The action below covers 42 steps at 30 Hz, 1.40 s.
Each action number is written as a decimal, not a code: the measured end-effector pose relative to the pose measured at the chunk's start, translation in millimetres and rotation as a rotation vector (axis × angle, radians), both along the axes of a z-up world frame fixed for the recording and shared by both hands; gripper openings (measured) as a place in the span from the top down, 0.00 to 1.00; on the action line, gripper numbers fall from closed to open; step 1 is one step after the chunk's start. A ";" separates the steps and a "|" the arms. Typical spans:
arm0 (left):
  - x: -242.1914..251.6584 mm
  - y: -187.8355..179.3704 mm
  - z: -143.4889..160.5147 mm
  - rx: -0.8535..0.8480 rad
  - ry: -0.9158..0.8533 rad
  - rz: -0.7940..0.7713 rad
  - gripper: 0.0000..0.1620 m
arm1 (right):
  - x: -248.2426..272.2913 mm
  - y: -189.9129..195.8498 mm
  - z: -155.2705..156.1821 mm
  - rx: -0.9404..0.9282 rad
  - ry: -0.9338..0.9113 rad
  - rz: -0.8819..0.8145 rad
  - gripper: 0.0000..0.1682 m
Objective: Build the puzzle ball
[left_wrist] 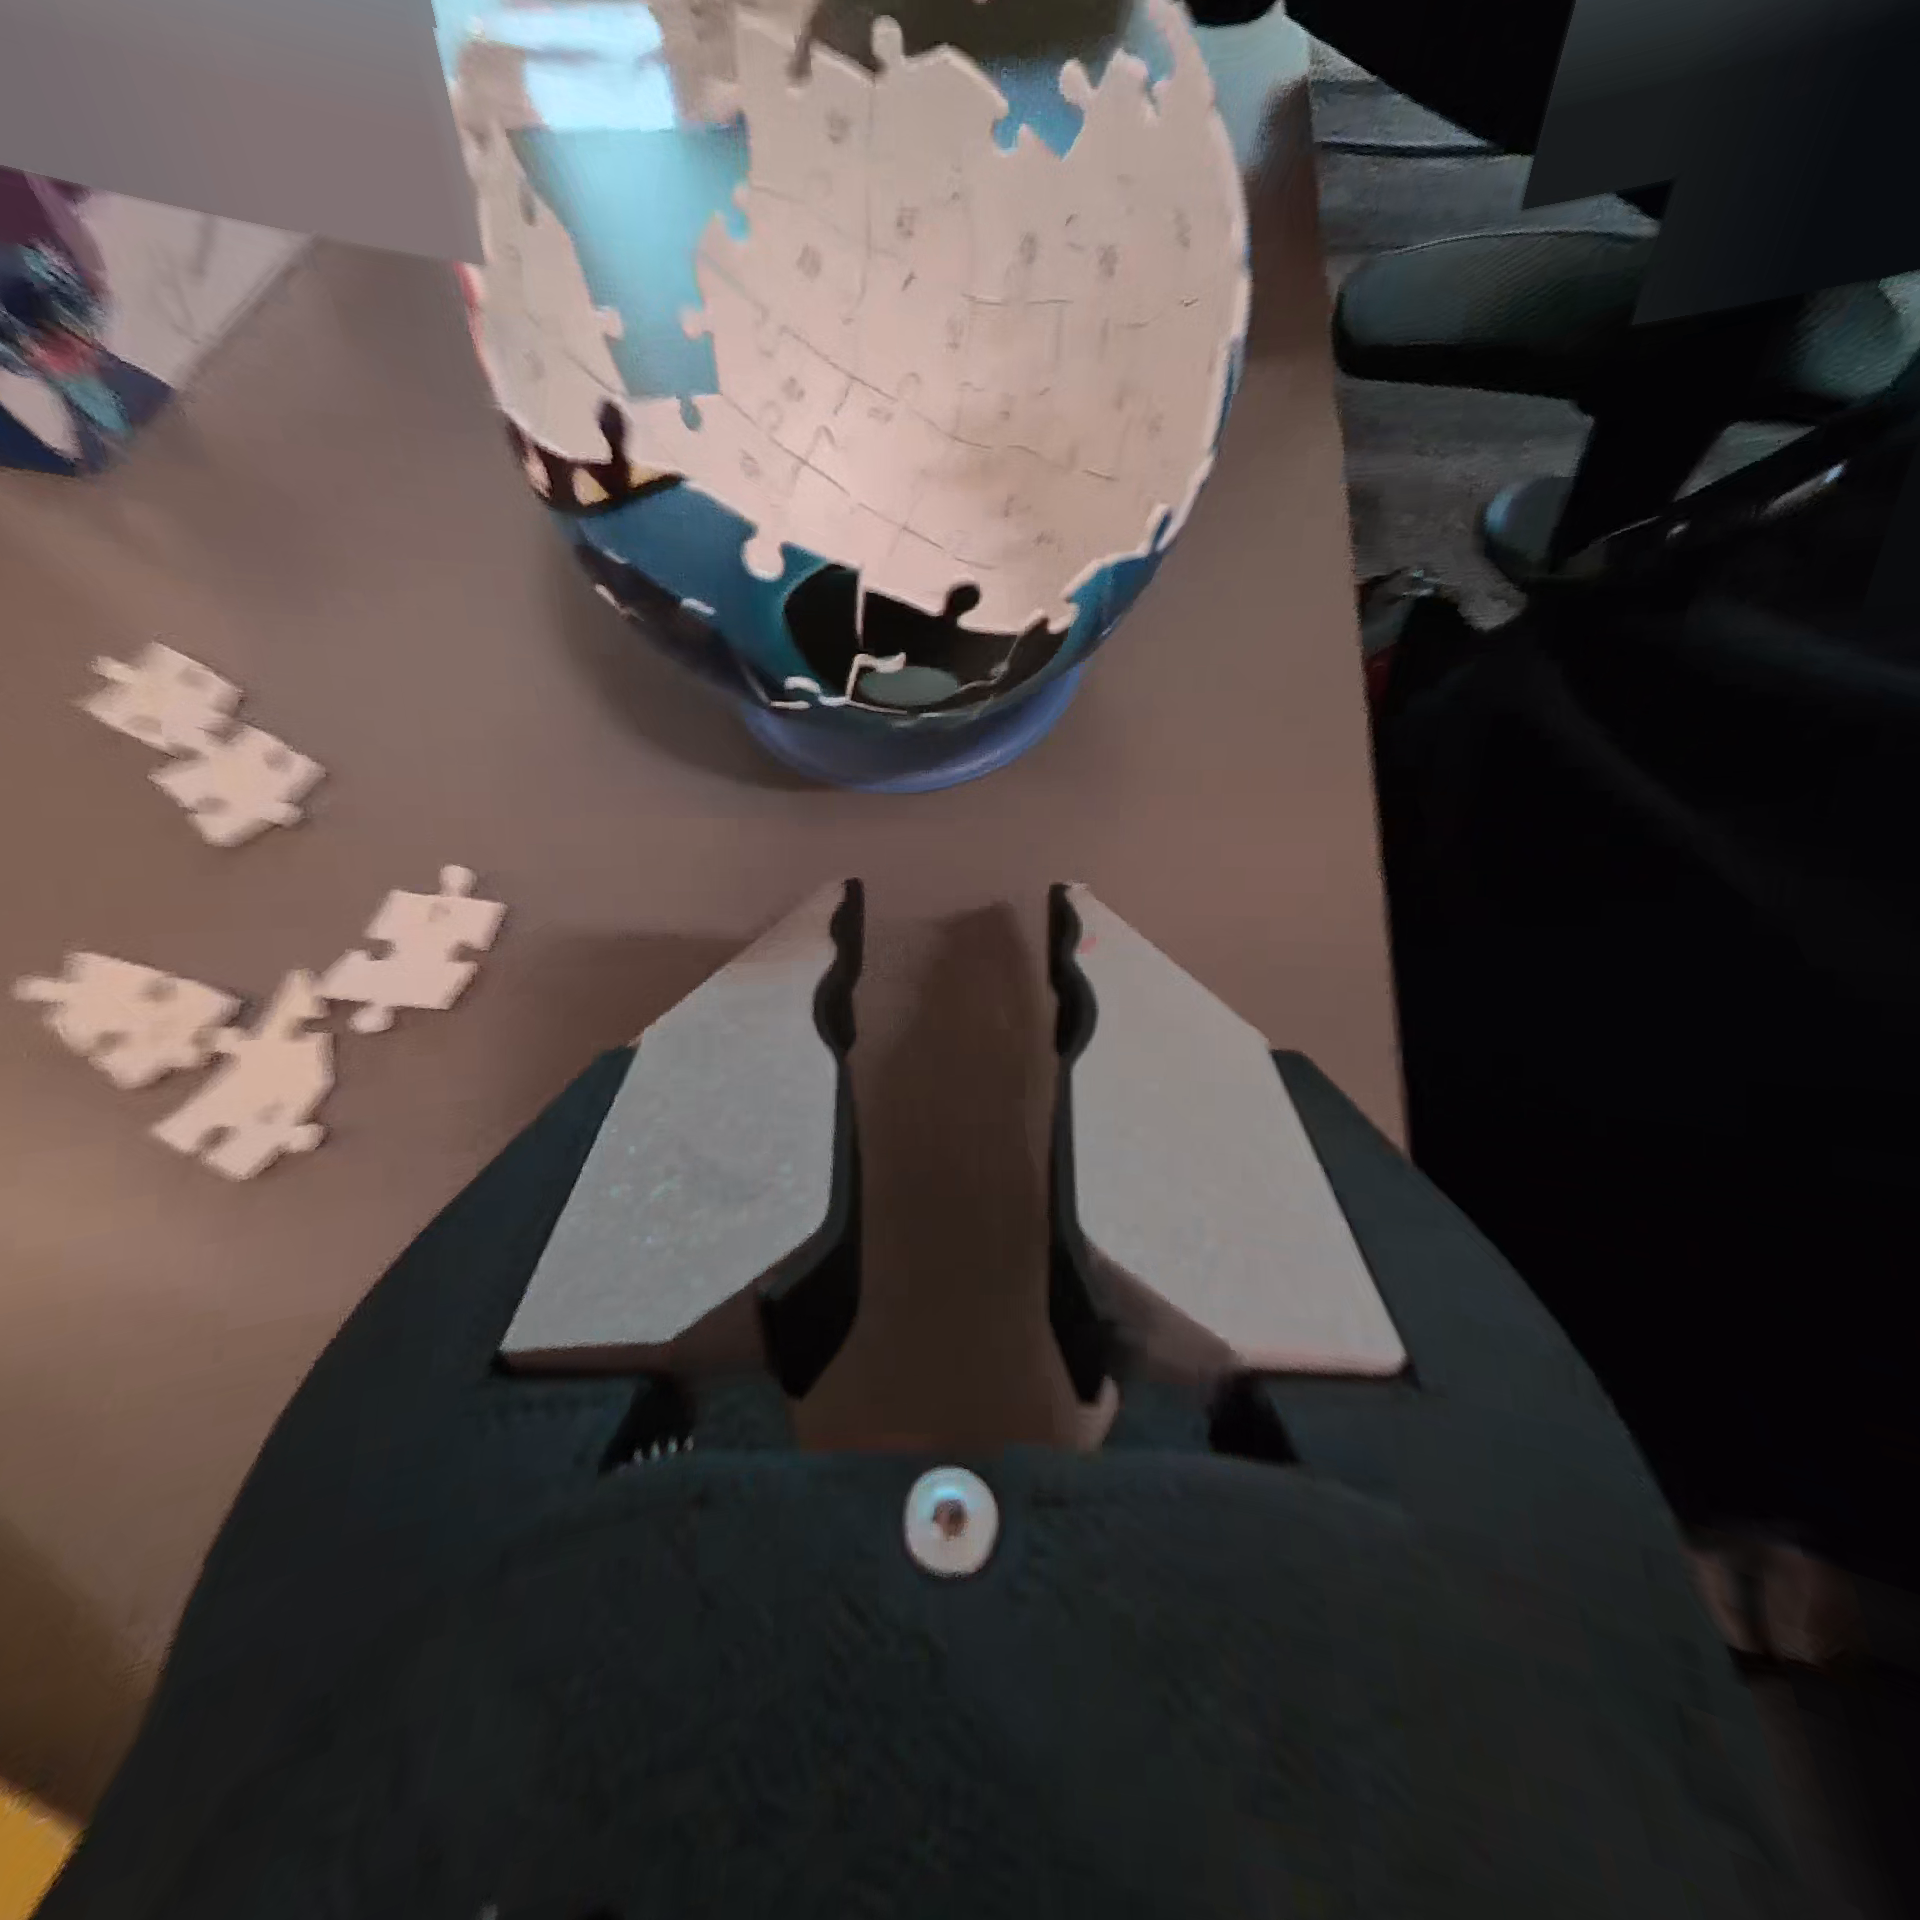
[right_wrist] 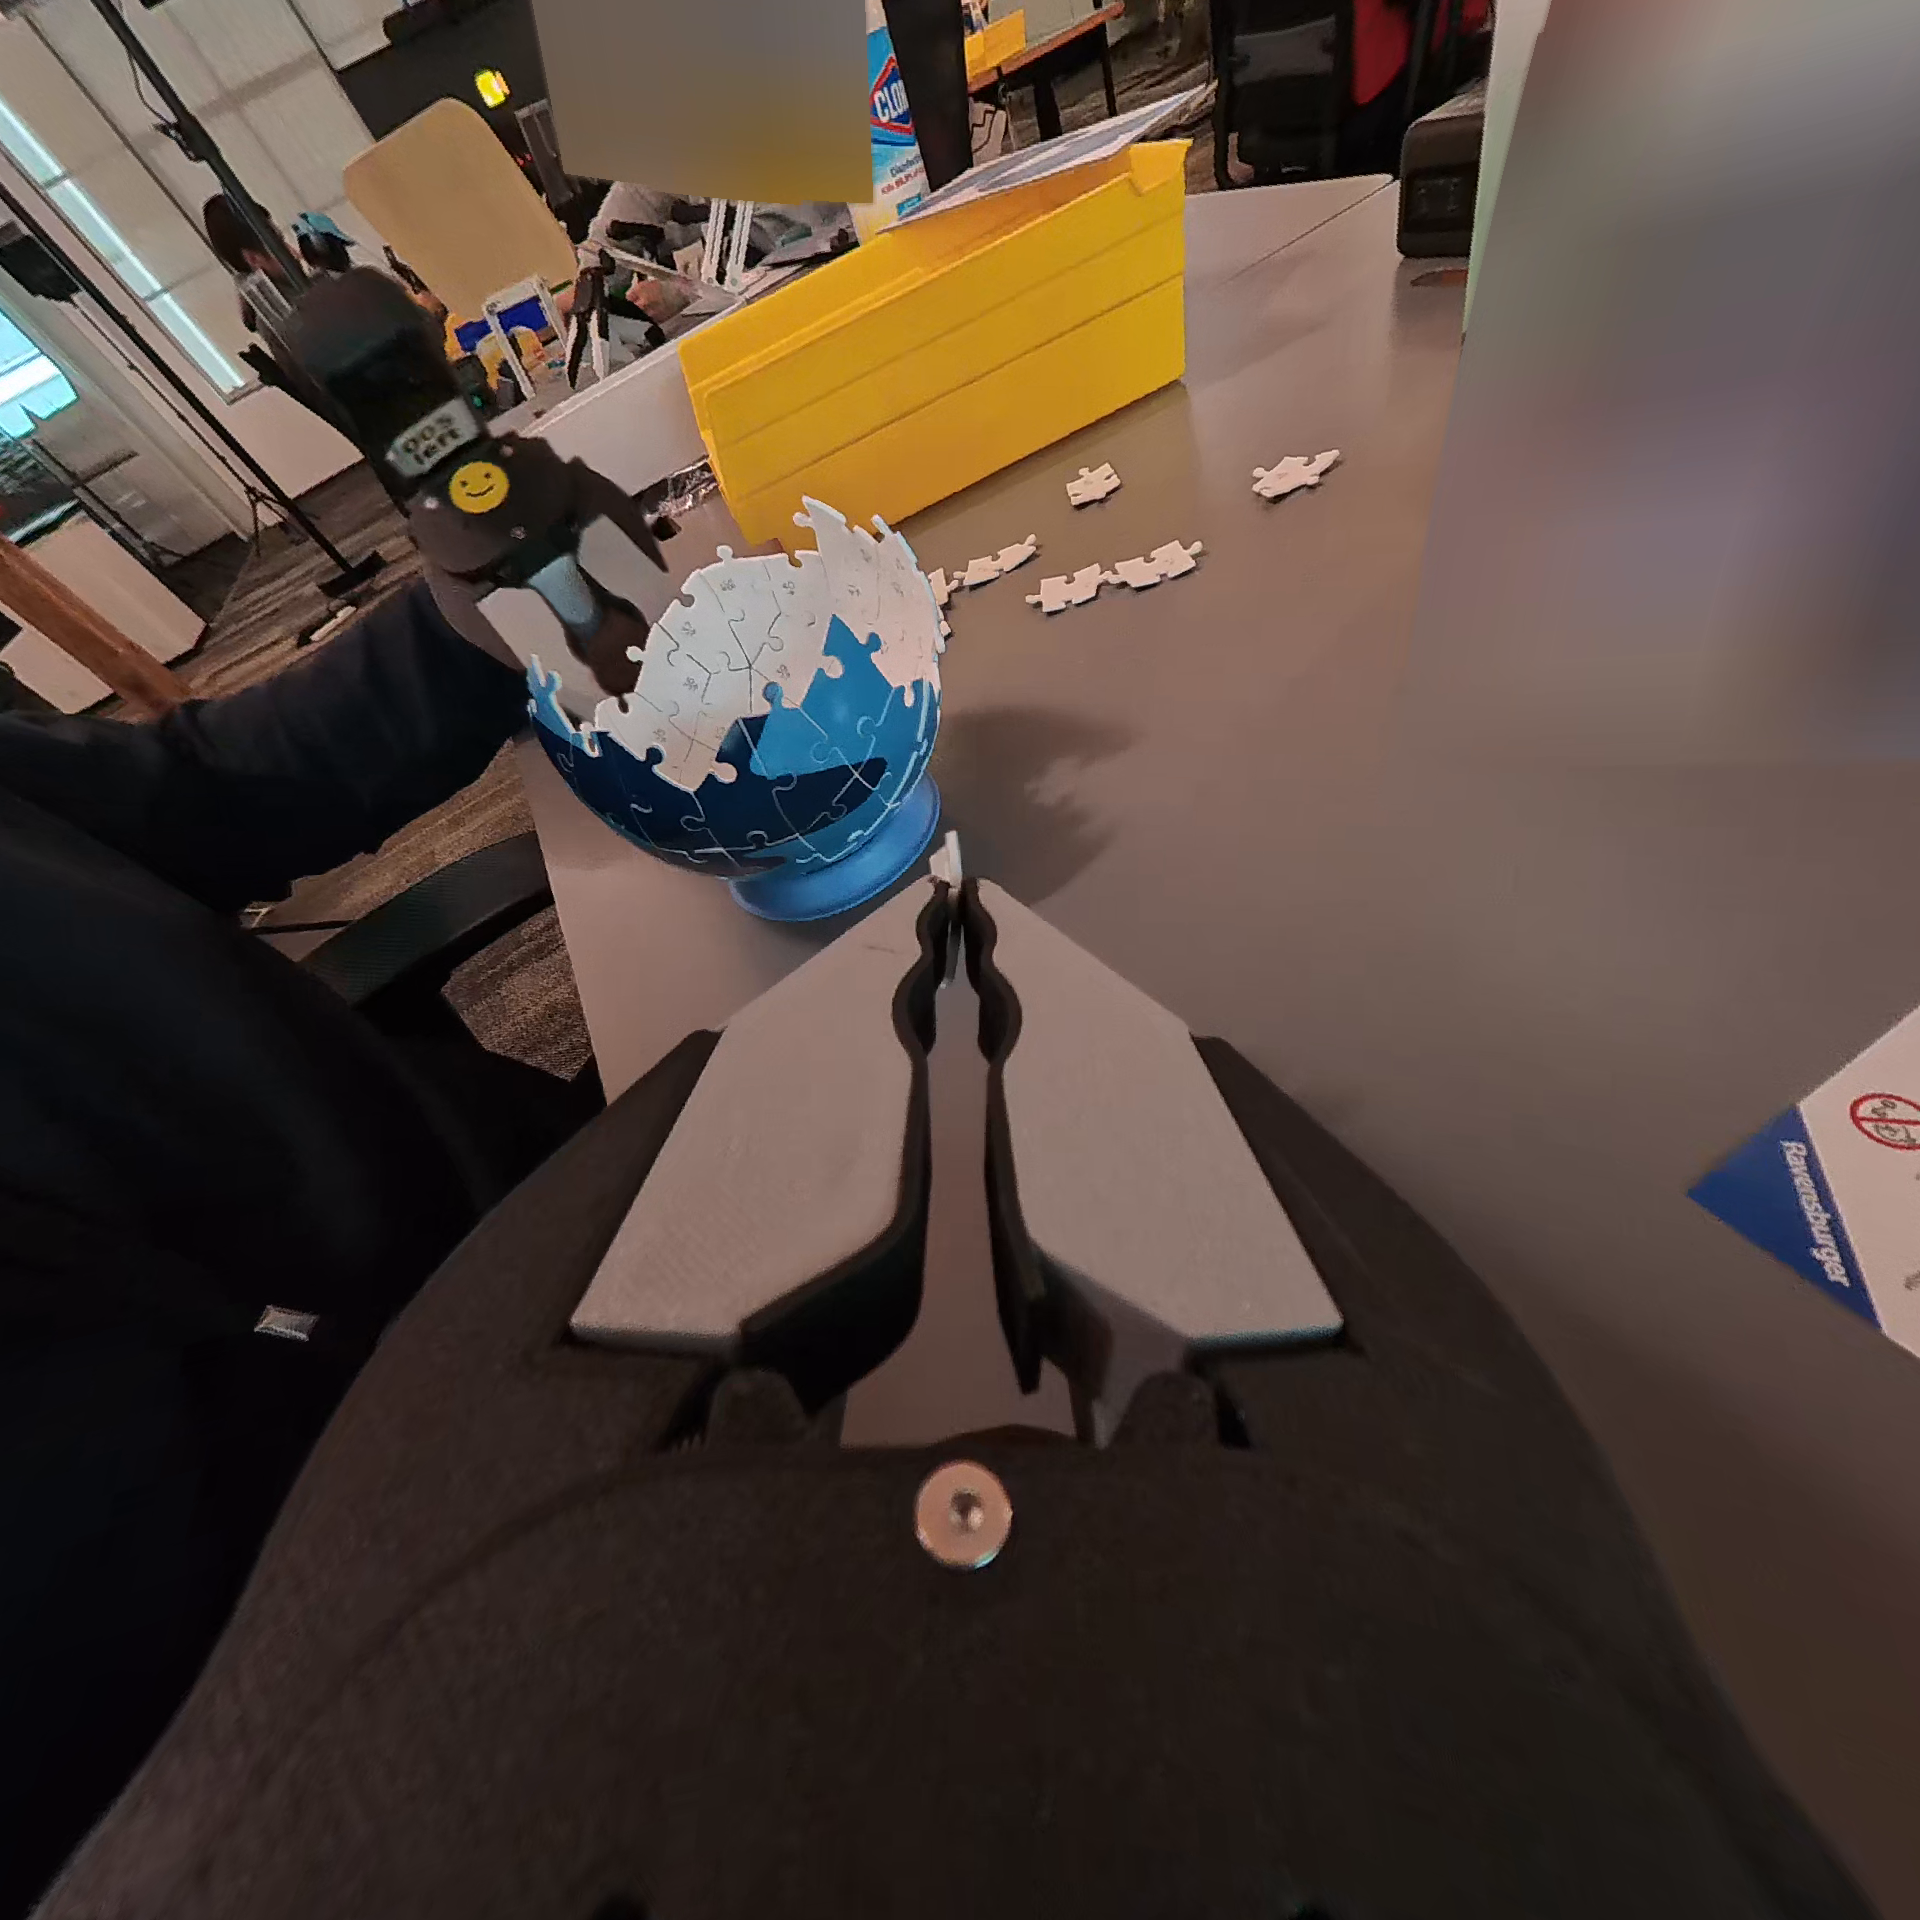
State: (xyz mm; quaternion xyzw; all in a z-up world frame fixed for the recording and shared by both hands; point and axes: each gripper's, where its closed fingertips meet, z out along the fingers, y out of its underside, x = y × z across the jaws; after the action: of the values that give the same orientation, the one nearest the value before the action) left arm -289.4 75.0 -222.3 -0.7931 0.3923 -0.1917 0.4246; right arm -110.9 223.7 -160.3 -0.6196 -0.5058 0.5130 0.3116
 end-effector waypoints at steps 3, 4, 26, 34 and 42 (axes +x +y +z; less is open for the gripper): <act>4.5 9.5 -11.5 -0.260 -0.068 0.049 0.57 | -0.7 -4.1 2.2 0.019 -0.005 0.007 1.00; 3.6 12.8 -12.2 -0.285 -0.080 0.052 0.62 | -0.5 -5.2 2.3 0.026 -0.008 0.009 1.00; 7.2 38.1 -23.1 -0.099 0.095 -0.133 0.56 | -7.2 -13.6 -24.6 0.019 -0.096 0.074 1.00; -4.0 33.9 -19.4 -0.086 0.068 -0.088 0.58 | 9.5 -19.9 -45.7 0.097 -0.251 0.073 0.81; 1.1 33.1 -15.9 -0.072 0.051 -0.100 0.60 | -6.0 -12.6 -84.5 0.199 -0.425 0.114 0.82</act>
State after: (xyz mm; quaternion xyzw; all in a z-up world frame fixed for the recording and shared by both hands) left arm -288.3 108.0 -238.1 -0.7920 0.4351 -0.2063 0.3755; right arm -116.9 211.1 -244.8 -0.6503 -0.6424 0.3353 0.2280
